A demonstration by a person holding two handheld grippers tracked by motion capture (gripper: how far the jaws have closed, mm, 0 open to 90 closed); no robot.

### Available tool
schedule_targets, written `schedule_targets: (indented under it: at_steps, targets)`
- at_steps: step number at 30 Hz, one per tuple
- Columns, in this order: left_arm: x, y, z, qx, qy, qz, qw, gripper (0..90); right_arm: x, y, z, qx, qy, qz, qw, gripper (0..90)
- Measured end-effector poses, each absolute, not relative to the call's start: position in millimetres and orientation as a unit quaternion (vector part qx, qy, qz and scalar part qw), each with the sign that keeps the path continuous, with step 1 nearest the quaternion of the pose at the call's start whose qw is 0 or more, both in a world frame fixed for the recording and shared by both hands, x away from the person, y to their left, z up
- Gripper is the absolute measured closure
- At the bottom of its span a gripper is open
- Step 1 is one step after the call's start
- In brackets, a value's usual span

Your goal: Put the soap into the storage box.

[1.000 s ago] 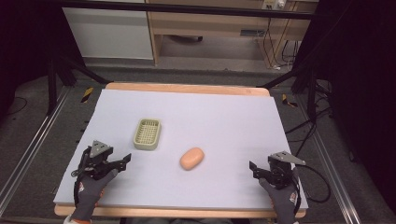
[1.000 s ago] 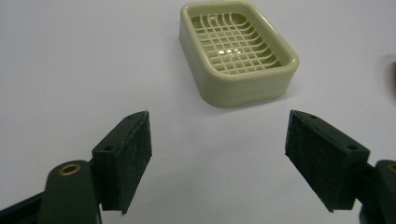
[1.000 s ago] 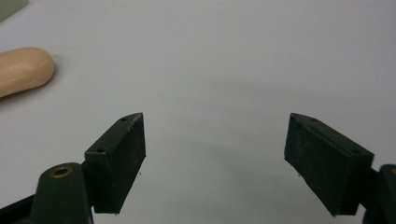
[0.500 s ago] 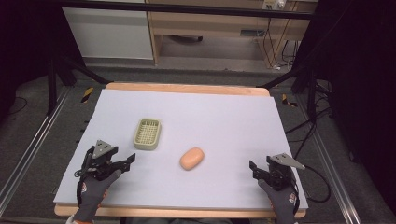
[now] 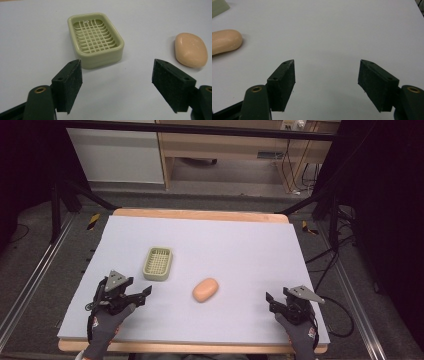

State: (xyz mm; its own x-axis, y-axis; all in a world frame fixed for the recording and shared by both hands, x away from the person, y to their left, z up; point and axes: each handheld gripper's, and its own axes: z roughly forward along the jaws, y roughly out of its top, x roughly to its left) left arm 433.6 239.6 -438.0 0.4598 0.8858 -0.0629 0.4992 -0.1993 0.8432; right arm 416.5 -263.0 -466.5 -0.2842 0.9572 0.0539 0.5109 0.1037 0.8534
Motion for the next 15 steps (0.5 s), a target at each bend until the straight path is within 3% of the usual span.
schedule_targets:
  at_steps: [15]
  targets:
    - [433.0,219.9,-435.6,0.756,0.447,0.219,0.425,23.4,415.1,-261.1,-464.5,0.528,0.691,0.418,0.264,32.9]
